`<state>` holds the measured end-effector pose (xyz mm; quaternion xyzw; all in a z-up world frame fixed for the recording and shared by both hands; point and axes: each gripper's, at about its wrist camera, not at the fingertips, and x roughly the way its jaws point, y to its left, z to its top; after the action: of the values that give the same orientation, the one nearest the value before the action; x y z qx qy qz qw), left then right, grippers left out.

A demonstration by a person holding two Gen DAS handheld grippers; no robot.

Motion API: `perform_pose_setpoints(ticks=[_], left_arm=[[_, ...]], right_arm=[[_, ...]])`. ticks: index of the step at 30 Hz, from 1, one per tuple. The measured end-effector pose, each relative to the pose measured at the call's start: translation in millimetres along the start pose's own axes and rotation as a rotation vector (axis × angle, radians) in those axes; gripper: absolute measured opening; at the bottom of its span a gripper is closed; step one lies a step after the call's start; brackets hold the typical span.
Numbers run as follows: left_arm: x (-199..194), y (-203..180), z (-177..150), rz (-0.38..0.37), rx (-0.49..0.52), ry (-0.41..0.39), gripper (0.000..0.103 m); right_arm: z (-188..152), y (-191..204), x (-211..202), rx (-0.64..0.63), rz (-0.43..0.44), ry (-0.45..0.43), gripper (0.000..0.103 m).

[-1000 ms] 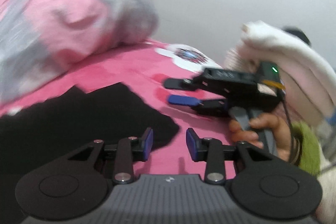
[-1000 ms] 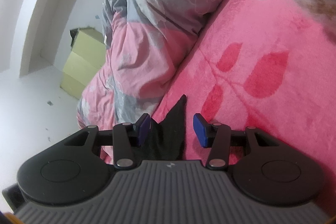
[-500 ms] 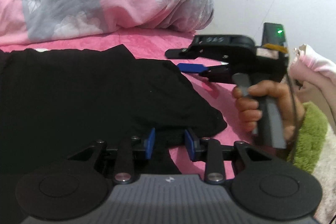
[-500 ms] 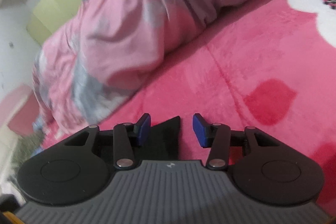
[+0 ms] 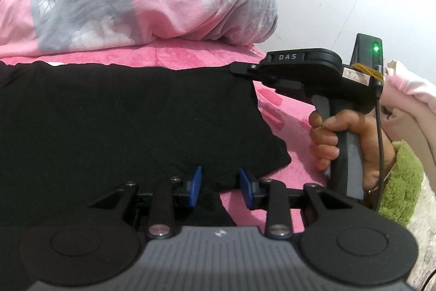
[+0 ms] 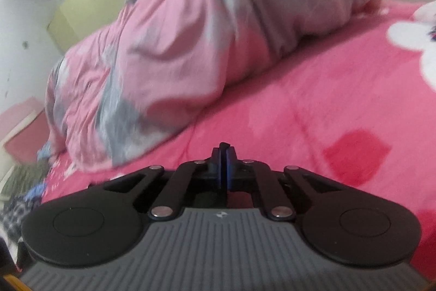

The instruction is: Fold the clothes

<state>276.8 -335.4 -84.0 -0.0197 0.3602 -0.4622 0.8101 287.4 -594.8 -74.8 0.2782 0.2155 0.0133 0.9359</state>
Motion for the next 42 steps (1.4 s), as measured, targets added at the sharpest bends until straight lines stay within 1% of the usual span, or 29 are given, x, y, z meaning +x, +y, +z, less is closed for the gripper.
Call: perform_pose_setpoints(ticks=[3, 6, 9, 10, 12, 14, 15, 16, 18, 19, 21, 23, 25, 26, 27, 28, 29, 30, 33, 36, 38, 40, 42], left_arm=[[-1, 1, 2, -0.001, -0.002, 0.001, 0.032], [-2, 1, 3, -0.004, -0.005, 0.001, 0.032], [-2, 3, 3, -0.012, -0.013, 0.0, 0.032], [-2, 3, 3, -0.015, -0.017, 0.0, 0.033], [-3, 6, 3, -0.031, -0.033, -0.003, 0.034], [-3, 11, 3, -0.054, -0.056, -0.008, 0.035], [-4, 13, 4, -0.067, -0.071, -0.012, 0.035], [-6, 17, 3, -0.085, -0.093, -0.021, 0.035], [-11, 22, 4, -0.104, -0.13, -0.047, 0.038], [-15, 24, 5, -0.105, -0.144, -0.062, 0.041], [-22, 28, 7, -0.106, -0.171, -0.092, 0.041], [-28, 32, 9, -0.103, -0.197, -0.119, 0.041], [-24, 37, 6, -0.057, -0.222, -0.115, 0.041], [-22, 41, 5, -0.056, -0.241, -0.11, 0.039], [-21, 45, 3, -0.058, -0.26, -0.108, 0.039], [-21, 48, 3, -0.067, -0.272, -0.114, 0.039], [-21, 50, 3, -0.075, -0.283, -0.12, 0.039], [-22, 52, 2, -0.081, -0.284, -0.124, 0.039], [-20, 52, 0, -0.086, -0.276, -0.124, 0.039], [-20, 52, 0, -0.097, -0.275, -0.124, 0.041], [-21, 56, 1, -0.116, -0.299, -0.126, 0.044], [-27, 60, 4, -0.123, -0.341, -0.131, 0.045], [-40, 61, 6, -0.116, -0.374, -0.14, 0.046]], right_arm=[[0, -3, -1, -0.016, -0.049, -0.006, 0.002], [-2, -9, 6, 0.003, -0.089, 0.011, 0.002], [-4, -15, 8, 0.028, -0.1, 0.027, 0.002], [-4, -17, 9, 0.035, -0.1, 0.033, 0.004], [-5, -22, 8, 0.074, -0.074, 0.031, 0.006], [-4, -31, -1, 0.149, -0.042, 0.018, 0.012], [-4, -34, -8, 0.19, -0.028, 0.014, 0.018], [-3, -36, -15, 0.218, -0.014, 0.023, 0.021], [-6, -30, -33, 0.227, -0.002, 0.056, 0.023], [-10, -24, -43, 0.219, -0.001, 0.088, 0.025], [-20, -13, -55, 0.209, 0.002, 0.152, 0.026], [-31, -5, -63, 0.189, -0.009, 0.206, 0.026], [-43, 3, -70, 0.169, -0.021, 0.256, 0.026], [-46, 6, -71, 0.152, -0.028, 0.252, 0.026], [-49, 8, -71, 0.137, -0.034, 0.248, 0.023], [-50, 11, -70, 0.123, -0.035, 0.248, 0.005], [-51, 14, -70, 0.102, -0.027, 0.257, 0.001], [-51, 18, -70, 0.076, -0.032, 0.259, 0.0], [-52, 27, -79, -0.009, -0.103, 0.22, 0.0], [-56, 18, -80, 0.019, -0.128, 0.218, 0.0], [-56, 13, -82, 0.067, -0.125, 0.201, 0.001], [-52, 14, -90, 0.095, -0.15, 0.168, 0.006], [-46, 19, -102, 0.093, -0.171, 0.13, 0.006]])
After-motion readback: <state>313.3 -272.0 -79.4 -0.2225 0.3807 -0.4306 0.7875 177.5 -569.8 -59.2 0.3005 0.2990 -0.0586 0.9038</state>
